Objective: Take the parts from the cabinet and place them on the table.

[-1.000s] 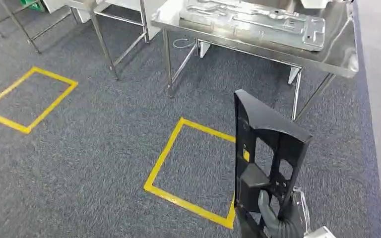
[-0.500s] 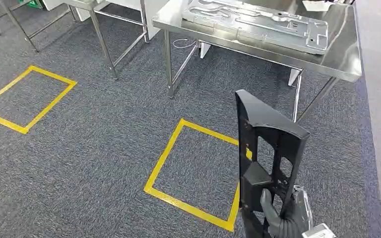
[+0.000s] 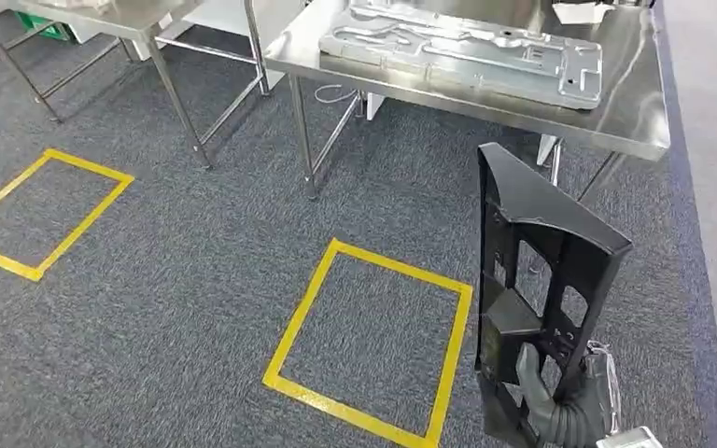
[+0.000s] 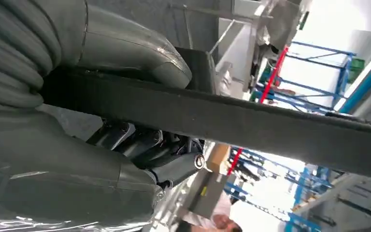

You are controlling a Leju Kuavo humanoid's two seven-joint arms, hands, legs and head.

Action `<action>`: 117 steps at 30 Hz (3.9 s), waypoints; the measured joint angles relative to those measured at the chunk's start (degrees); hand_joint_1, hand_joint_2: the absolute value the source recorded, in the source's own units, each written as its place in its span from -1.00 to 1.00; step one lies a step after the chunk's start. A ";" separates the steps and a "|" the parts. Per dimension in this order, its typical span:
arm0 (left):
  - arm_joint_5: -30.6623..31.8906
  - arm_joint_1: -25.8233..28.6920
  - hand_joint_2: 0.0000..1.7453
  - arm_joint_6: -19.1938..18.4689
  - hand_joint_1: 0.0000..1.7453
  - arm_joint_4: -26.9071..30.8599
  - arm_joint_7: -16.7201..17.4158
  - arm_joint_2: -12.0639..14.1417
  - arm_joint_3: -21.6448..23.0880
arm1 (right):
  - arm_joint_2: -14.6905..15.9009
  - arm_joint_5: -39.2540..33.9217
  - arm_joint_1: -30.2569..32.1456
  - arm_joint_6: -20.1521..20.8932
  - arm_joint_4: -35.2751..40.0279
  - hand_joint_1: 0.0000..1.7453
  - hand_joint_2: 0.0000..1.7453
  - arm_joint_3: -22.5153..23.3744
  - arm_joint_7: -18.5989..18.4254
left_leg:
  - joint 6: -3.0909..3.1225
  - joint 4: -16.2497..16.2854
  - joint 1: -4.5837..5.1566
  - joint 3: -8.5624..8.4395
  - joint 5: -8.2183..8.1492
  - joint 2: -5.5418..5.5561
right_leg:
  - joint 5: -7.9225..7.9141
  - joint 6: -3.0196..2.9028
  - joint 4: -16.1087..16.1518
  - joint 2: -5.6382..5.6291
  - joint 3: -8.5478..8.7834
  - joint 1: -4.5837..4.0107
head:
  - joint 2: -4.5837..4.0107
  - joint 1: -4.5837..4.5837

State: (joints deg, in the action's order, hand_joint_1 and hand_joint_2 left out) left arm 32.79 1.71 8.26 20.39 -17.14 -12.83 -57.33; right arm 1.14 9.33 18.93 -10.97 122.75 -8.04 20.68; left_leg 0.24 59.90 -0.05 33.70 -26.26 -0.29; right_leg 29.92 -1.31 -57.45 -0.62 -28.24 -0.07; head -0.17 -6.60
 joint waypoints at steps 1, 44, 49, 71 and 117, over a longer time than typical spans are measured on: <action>0.13 -0.18 1.00 -0.15 -1.00 -0.17 -0.04 0.05 -0.04 | -0.09 0.09 0.05 0.02 0.04 1.00 1.00 0.13 -0.02 | 0.04 -0.70 0.29 0.21 -2.34 -0.04 | 0.19 0.35 -0.15 -0.22 -0.26 -0.04 | 0.00 -0.02; 2.64 -2.16 1.00 -0.83 -1.00 -2.62 0.11 1.75 -2.75 | -5.00 4.46 -2.58 5.49 0.39 1.00 1.00 3.13 -3.65 | 1.93 -0.93 -0.21 -5.88 -5.23 1.13 | 5.21 3.32 -9.56 0.39 -9.86 0.90 | 0.00 0.02; 2.62 -2.65 1.00 -0.48 -1.00 -2.88 0.17 1.75 -3.17 | -5.03 4.11 -2.95 6.08 -0.31 1.00 1.00 3.08 -3.67 | 0.26 -1.69 -0.10 -9.48 -7.54 1.08 | -4.17 1.15 -3.26 0.71 -8.93 -0.03 | 0.00 0.15; 3.17 -2.94 1.00 0.02 -1.00 -2.95 0.18 1.62 -5.00 | -5.05 6.06 -12.44 5.62 -1.18 1.00 1.00 6.69 -3.67 | 2.28 -0.59 -0.47 -1.48 -1.27 0.93 | 9.00 3.54 -17.57 0.24 -8.08 0.55 | 0.00 0.13; 4.87 -3.90 1.00 -0.02 -1.00 -4.31 0.55 1.88 -6.58 | 3.41 6.89 -19.75 1.79 0.68 1.00 1.00 9.70 -6.54 | -1.05 15.74 -0.01 1.37 -13.58 -0.21 | -3.58 -0.80 -1.43 0.80 -5.45 0.08 | 0.00 0.22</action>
State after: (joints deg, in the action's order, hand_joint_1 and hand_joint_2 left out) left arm 37.66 -2.19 8.24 16.09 -16.59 -10.95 -63.91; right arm 4.55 16.22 -0.82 -9.18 123.43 1.66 14.14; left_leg -0.81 75.64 -0.06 35.07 -39.84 -0.50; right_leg 26.35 -2.11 -58.88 0.18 -33.69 0.01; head -0.18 -6.38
